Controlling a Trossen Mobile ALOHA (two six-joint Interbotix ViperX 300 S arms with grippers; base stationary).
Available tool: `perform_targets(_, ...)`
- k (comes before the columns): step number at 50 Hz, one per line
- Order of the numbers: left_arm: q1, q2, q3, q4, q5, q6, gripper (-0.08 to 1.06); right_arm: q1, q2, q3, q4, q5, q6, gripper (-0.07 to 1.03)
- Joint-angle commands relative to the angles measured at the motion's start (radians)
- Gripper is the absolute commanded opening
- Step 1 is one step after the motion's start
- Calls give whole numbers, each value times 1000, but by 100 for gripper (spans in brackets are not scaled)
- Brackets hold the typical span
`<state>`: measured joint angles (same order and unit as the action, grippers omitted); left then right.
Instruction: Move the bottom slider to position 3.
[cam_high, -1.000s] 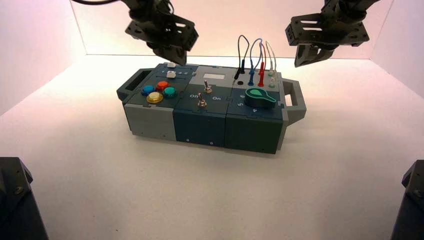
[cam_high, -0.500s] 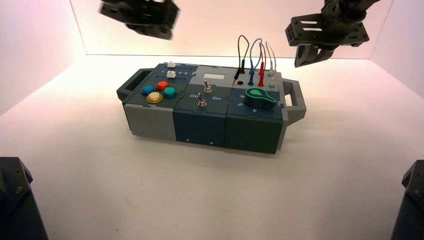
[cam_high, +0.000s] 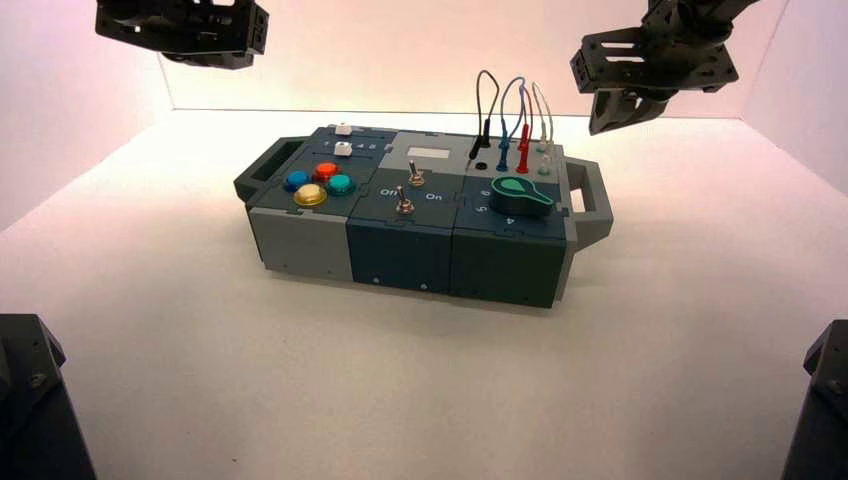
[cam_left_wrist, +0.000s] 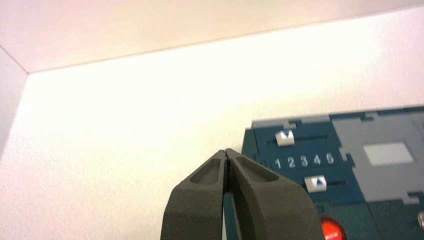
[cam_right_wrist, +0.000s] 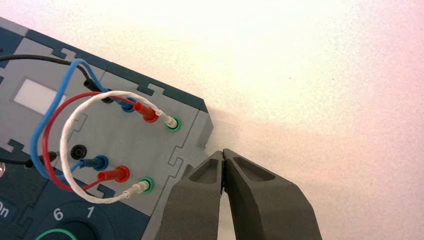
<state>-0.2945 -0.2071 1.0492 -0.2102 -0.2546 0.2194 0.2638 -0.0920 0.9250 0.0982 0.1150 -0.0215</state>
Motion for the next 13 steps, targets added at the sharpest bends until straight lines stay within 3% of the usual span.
perform_targets(1,-2,-18,-11,-3,-25,-12,-3,-2,-17,-25,-2,-8,-2,-2)
perform_targets(13,0,-6,-17,-3,-23,-25,-3,-2,3,-28,-2,-9,-2,-2)
